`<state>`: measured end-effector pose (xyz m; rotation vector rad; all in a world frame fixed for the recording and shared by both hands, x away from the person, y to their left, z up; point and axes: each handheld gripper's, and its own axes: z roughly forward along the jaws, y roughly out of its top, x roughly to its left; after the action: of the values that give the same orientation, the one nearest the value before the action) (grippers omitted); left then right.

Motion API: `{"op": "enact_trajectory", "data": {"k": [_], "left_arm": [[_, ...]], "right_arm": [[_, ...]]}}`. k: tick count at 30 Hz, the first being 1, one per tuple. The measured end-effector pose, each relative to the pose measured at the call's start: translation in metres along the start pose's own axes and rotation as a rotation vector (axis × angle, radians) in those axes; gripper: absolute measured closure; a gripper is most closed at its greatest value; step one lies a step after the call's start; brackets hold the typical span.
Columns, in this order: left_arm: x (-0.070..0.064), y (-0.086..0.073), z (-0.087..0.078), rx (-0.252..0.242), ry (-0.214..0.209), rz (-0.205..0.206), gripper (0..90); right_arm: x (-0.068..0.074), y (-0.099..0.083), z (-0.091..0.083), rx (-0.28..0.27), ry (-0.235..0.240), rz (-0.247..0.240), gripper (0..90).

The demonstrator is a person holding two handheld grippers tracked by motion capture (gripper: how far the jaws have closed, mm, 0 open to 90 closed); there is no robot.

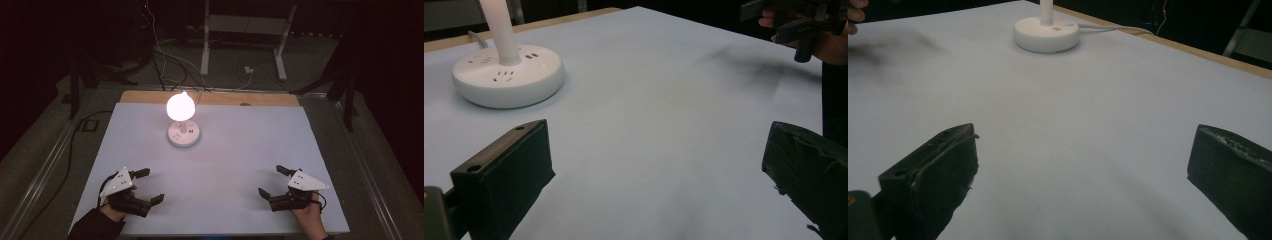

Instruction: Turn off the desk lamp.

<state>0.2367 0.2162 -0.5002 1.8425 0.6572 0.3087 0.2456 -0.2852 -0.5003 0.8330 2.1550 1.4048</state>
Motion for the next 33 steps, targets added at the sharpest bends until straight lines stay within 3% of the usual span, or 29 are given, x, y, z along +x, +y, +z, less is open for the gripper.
{"op": "enact_trajectory", "data": {"k": [5, 13, 19, 27, 30, 33], "left_arm": [[0.0, 0.0, 0.001, 0.011, -0.008, 0.001, 0.4], [-0.004, 0.0, 0.003, 0.051, -0.003, 0.038, 0.4], [-0.008, 0.004, 0.006, 0.079, -0.03, 0.046, 0.4], [-0.012, 0.018, 0.011, 0.095, -0.036, 0.06, 0.4], [-0.011, 0.026, 0.012, 0.081, -0.036, 0.041, 0.4], [-0.01, 0.034, 0.014, 0.08, -0.017, 0.046, 0.4]], "right_arm": [[-0.001, 0.0, 0.0, -0.007, 0.0, 0.008, 0.0], [0.0, 0.0, -0.001, -0.01, 0.0, 0.016, 0.0], [0.0, 0.001, -0.001, -0.012, -0.003, 0.02, 0.0], [0.0, 0.001, -0.003, -0.024, -0.008, 0.032, 0.0], [0.0, 0.001, -0.003, -0.025, -0.009, 0.031, 0.0], [0.0, 0.001, -0.003, -0.025, -0.009, 0.029, 0.0]]}}
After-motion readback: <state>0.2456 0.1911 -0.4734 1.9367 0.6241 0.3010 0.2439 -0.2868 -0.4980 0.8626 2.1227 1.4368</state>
